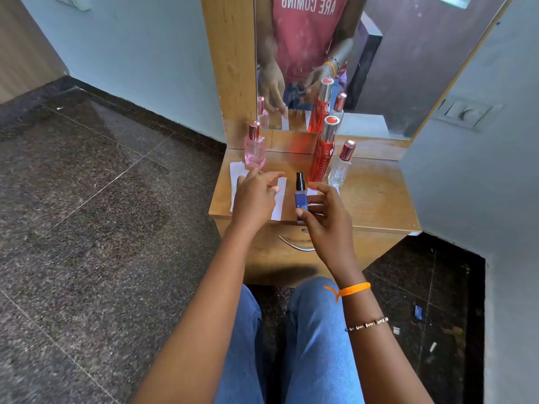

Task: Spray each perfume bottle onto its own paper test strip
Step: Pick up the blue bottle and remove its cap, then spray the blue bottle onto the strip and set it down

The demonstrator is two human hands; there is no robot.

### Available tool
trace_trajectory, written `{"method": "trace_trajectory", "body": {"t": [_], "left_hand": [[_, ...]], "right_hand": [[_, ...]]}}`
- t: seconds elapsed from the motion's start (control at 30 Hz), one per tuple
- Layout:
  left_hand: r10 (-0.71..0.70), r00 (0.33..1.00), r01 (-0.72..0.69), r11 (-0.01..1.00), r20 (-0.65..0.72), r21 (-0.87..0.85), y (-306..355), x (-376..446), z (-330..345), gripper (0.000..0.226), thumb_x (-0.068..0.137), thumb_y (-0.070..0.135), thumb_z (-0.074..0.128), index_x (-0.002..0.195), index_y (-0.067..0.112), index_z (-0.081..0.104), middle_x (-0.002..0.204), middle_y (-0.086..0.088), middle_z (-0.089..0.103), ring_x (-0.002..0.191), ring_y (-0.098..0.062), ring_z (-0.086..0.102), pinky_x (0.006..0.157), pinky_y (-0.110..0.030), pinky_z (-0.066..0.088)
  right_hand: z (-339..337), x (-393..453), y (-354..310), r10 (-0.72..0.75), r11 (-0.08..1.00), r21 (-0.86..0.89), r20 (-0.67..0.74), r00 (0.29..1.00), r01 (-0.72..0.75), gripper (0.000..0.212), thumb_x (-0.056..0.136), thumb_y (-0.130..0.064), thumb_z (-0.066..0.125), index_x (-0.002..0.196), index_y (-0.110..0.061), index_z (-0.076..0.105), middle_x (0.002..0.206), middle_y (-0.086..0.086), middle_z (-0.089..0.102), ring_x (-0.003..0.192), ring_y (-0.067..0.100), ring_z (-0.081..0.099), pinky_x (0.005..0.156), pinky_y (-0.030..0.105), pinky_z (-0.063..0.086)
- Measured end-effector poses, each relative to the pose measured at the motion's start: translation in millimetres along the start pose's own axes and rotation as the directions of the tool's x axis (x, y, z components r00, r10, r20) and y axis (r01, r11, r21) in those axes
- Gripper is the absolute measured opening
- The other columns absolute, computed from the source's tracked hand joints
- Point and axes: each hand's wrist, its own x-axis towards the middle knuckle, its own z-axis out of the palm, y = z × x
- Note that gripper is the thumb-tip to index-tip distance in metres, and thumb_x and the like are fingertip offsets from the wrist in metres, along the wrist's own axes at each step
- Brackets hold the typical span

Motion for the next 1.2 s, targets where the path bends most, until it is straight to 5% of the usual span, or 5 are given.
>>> {"method": "trace_trajectory", "body": {"t": [0.2,0.4,0.67,0.83,1.2], "left_hand": [[0.033,0.999,-0.041,0.949,0.03,0.311,-2.7,8.2,15.3,0.04,0.093,0.023,0.053,0.133,0.026,0.051,0.12,-0.007,0.049,0.113,-0.028,0.039,0.092,-0.039,0.036],[0.061,0.997,-0.044,0.955,-0.05,0.293,2.0,3.9,18.5,0.026,0.089,0.018,0.059,0.115,0.017,0.062,0.119,-0.006,0.052,0.111,-0.027,0.041,0.085,-0.034,0.034],[-0.109,0.989,0.092,0.984,-0.105,-0.151,9.1,-7.3,0.6,0.044,0.079,0.01,0.071,0.121,0.018,0.058,0.09,-0.001,0.07,0.085,-0.012,0.061,0.074,-0.024,0.042],[-0.174,0.981,0.138,0.934,-0.083,-0.33,11.3,-21.8,-17.5,0.012,0.077,0.014,0.074,0.089,0.013,0.071,0.078,0.003,0.068,0.078,-0.012,0.063,0.078,-0.03,0.052],[-0.162,0.987,0.137,0.841,-0.001,-0.524,29.8,-49.1,-37.9,0.008,0.082,0.01,0.068,0.088,0.014,0.07,0.078,0.011,0.065,0.077,-0.003,0.061,0.073,-0.017,0.049]], "right_hand": [[-5.0,3.7,1.3,0.003,0.998,0.059,0.009,1.0,-0.004,0.044,0.083,0.003,0.063,0.117,-0.023,0.05,0.093,0.001,0.063,0.077,0.009,0.06,0.069,0.019,0.05],[-4.6,7.7,0.5,0.011,0.993,0.113,0.024,1.0,-0.014,0.047,0.084,0.003,0.063,0.12,-0.022,0.049,0.096,0.004,0.062,0.078,0.004,0.059,0.067,0.011,0.046],[-9.3,3.9,-5.1,0.125,0.898,0.398,0.171,0.977,-0.185,0.053,0.08,-0.012,0.052,0.127,-0.036,0.045,0.103,0.005,0.06,0.098,0.028,0.06,0.081,0.036,0.049],[-10.2,1.6,-13.3,0.141,0.777,0.561,0.287,0.948,-0.285,0.054,0.083,-0.01,0.048,0.129,-0.036,0.047,0.096,0.009,0.054,0.089,0.022,0.056,0.069,0.026,0.052],[-10.8,-10.8,-24.5,0.054,0.637,0.694,0.395,0.917,-0.336,0.05,0.088,-0.01,0.036,0.135,-0.024,0.043,0.077,0.01,0.055,0.055,0.014,0.044,0.05,0.021,0.036]]}}
